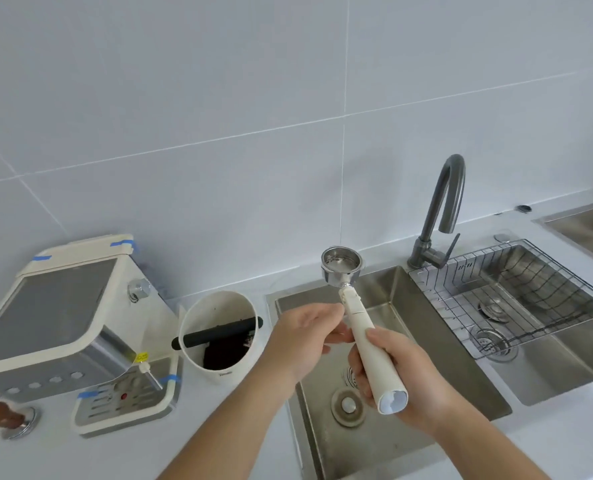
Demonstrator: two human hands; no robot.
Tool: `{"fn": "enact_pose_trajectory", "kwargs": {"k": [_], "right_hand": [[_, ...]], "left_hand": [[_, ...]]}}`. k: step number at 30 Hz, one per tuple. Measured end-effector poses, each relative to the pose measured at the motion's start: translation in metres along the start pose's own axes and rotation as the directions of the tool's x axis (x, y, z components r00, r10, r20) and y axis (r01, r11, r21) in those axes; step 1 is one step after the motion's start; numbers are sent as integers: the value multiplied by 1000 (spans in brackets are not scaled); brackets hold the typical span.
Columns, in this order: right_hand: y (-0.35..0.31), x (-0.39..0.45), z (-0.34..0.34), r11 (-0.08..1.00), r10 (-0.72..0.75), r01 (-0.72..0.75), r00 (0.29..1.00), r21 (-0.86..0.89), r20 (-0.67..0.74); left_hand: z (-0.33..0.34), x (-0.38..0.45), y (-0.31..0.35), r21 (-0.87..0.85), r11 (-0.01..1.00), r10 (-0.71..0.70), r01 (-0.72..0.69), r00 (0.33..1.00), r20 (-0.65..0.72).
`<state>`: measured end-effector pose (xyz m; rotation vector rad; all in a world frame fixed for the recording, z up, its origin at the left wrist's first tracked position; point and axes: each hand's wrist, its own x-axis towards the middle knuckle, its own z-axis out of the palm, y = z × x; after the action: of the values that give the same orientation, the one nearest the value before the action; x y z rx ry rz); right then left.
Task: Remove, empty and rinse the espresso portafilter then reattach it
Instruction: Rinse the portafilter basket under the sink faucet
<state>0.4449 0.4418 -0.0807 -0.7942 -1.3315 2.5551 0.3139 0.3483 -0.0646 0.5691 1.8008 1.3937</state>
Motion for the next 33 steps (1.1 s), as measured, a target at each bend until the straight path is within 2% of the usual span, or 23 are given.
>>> {"fn": "enact_pose_trajectory", "kwargs": {"k": [6,14,20,27,29,31,33], "right_hand": [[-30,11,-60,999,12,-12,1000,-30,-1],[-45,20,-123,998,38,-37,999,-47,24],[-50,26,-163,988,44,-49,998,-146,-41],[-57,37,-197,946,70,-90,995,-312,-74],[-69,42,-207,935,59,-98,991,-342,-122],[-84,53,-221,879,-1,-107,974,-464,-226],[-103,70,-238,741,-109,-144,938,-656,-329]], "left_hand": [[71,38,9,-48,998,-42,41,999,-12],[124,73,13,-17,994,-112,112,994,-16],[152,98,12,-22,978,-205,206,978,30],[167,121,11,-37,977,-210,212,977,42],[168,127,9,-46,974,-222,224,974,32],[168,133,5,-47,971,-236,236,972,22],[167,137,1,-60,966,-251,252,967,36]]}}
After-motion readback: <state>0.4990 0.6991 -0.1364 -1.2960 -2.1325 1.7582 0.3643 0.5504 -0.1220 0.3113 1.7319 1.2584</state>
